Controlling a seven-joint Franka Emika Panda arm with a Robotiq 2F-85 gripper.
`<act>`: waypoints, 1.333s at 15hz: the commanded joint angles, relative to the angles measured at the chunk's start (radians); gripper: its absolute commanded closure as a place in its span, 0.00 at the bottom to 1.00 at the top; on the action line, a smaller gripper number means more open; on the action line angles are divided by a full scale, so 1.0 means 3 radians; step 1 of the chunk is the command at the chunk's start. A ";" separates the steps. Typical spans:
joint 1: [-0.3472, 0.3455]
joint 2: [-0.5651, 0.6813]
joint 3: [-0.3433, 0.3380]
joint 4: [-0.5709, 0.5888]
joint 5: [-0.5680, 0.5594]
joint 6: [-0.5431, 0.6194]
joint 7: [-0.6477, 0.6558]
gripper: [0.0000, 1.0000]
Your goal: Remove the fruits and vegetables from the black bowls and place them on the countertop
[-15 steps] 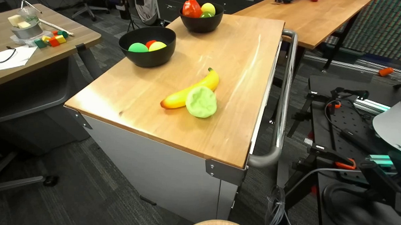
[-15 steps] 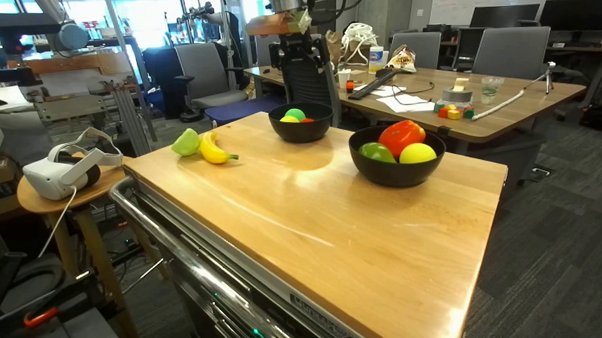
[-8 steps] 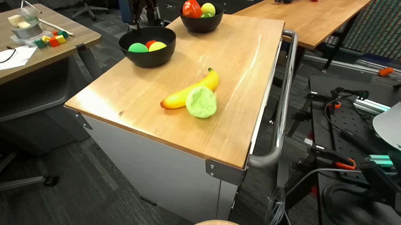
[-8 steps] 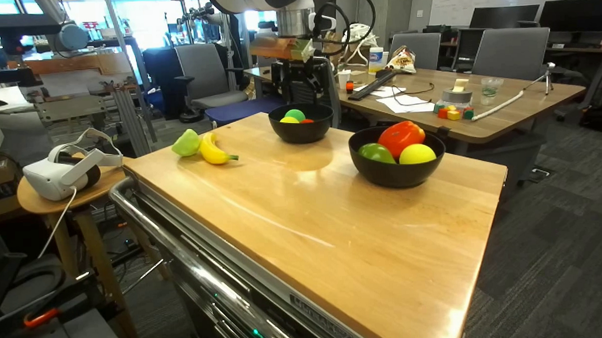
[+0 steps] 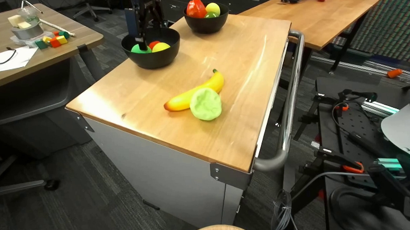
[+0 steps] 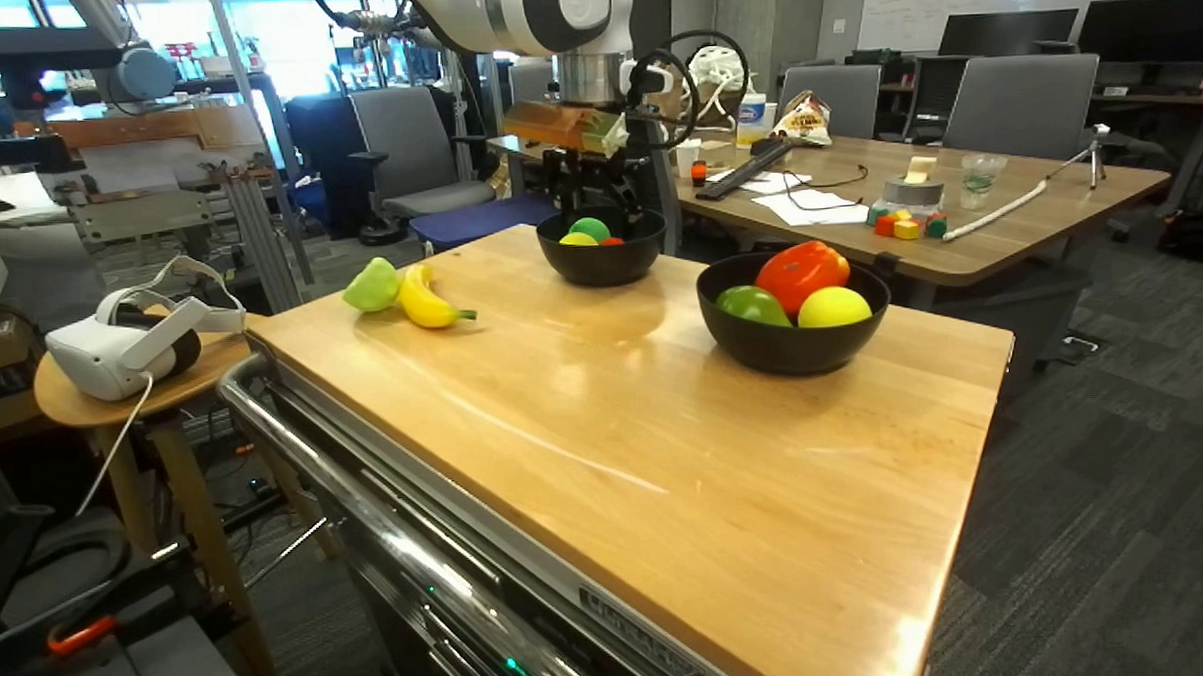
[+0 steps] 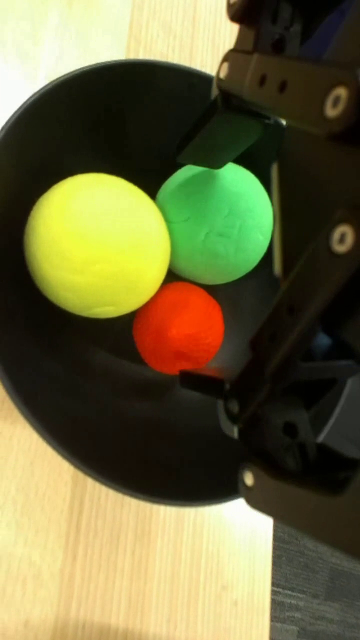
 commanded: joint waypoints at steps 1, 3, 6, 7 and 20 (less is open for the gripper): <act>-0.0015 0.0129 0.0052 0.0107 0.0011 0.0013 -0.0139 0.00; -0.0006 0.0187 0.0054 0.0149 -0.0017 -0.0012 -0.0188 0.00; -0.0001 0.0268 0.0043 0.0211 -0.0052 -0.0052 -0.0233 0.00; 0.0000 0.0286 0.0037 0.0214 -0.0062 -0.0068 -0.0243 0.00; 0.0021 0.0034 -0.0033 0.0316 -0.0229 -0.0138 -0.0208 1.00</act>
